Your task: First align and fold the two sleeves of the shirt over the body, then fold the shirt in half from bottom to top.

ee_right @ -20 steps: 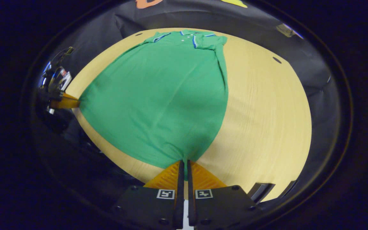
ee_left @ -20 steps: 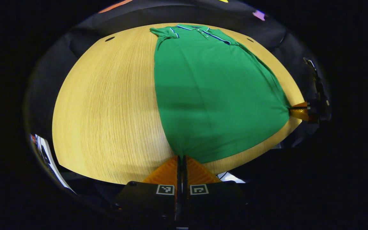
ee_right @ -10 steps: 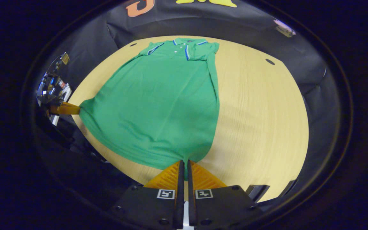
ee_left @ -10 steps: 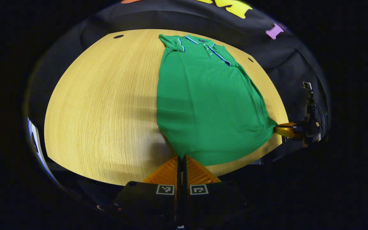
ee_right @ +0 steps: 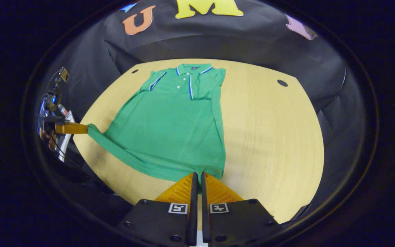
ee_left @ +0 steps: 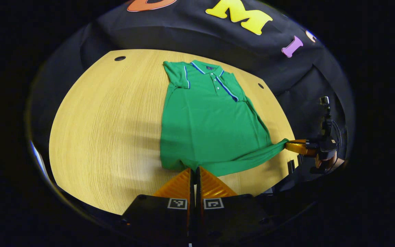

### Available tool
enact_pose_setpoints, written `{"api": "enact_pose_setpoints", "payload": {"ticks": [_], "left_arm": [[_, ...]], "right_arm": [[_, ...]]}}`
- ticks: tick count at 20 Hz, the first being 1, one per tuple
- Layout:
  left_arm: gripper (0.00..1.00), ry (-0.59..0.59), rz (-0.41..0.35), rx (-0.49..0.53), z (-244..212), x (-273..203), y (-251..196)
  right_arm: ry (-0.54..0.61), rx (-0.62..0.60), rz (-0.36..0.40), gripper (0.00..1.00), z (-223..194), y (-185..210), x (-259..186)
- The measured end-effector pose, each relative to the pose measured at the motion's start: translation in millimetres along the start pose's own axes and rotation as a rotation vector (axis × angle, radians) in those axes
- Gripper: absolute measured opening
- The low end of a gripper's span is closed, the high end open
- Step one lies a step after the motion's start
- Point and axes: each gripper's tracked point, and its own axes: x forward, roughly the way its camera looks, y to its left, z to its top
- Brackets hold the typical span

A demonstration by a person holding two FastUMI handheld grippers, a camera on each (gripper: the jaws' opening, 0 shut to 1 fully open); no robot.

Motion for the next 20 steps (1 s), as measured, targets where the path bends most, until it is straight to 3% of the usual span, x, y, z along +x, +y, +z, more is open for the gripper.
{"api": "enact_pose_setpoints", "payload": {"ticks": [8,20], "left_arm": [[0.04,-0.119,-0.002,0.027,93.3,4.5,8.4],[0.04,-0.304,-0.014,0.0,241.2,4.7,31.0]], "right_arm": [[-0.128,0.06,0.005,0.09,101.5,-13.1,-3.7],[-0.283,-0.007,-0.012,0.09,239.0,-21.3,10.1]]}}
